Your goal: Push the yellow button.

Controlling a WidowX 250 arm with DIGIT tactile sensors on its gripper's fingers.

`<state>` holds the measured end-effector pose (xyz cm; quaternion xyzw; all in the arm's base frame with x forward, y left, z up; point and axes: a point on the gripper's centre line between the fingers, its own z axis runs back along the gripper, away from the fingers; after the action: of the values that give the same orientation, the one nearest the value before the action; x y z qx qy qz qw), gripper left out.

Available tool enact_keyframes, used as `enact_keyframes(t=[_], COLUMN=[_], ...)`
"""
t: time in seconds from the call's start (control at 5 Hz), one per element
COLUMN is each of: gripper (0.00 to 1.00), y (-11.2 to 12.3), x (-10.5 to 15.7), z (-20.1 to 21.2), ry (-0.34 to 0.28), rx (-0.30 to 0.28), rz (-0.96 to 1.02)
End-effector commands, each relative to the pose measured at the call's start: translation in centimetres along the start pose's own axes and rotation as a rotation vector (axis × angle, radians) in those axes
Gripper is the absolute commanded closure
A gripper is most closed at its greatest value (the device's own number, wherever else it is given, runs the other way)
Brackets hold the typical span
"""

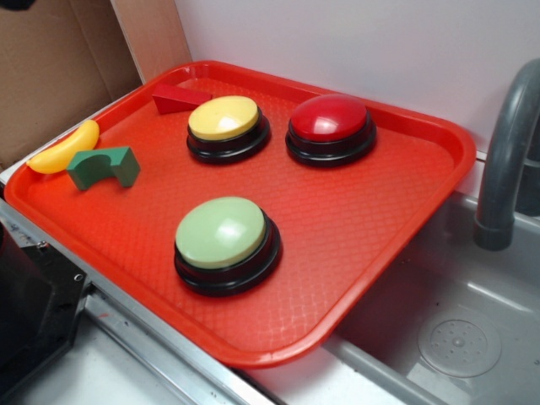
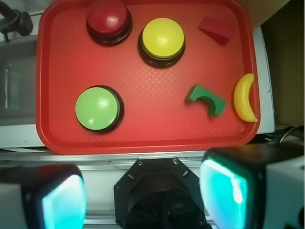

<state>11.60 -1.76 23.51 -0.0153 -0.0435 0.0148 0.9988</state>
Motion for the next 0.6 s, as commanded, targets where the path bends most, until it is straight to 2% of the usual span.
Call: enact_keyframes(t=[0.0, 0.2, 0.4], gripper=[0.00, 0.00, 0.00], y=[0.0, 1.6, 2.0], x=[0.0, 4.8, 9.7], z=[0.0, -3.2, -5.9], ry=[0.000, 0.090, 0.093], rx=[0.000, 0.042, 0.157], rz=[0.000, -0.085, -0.175])
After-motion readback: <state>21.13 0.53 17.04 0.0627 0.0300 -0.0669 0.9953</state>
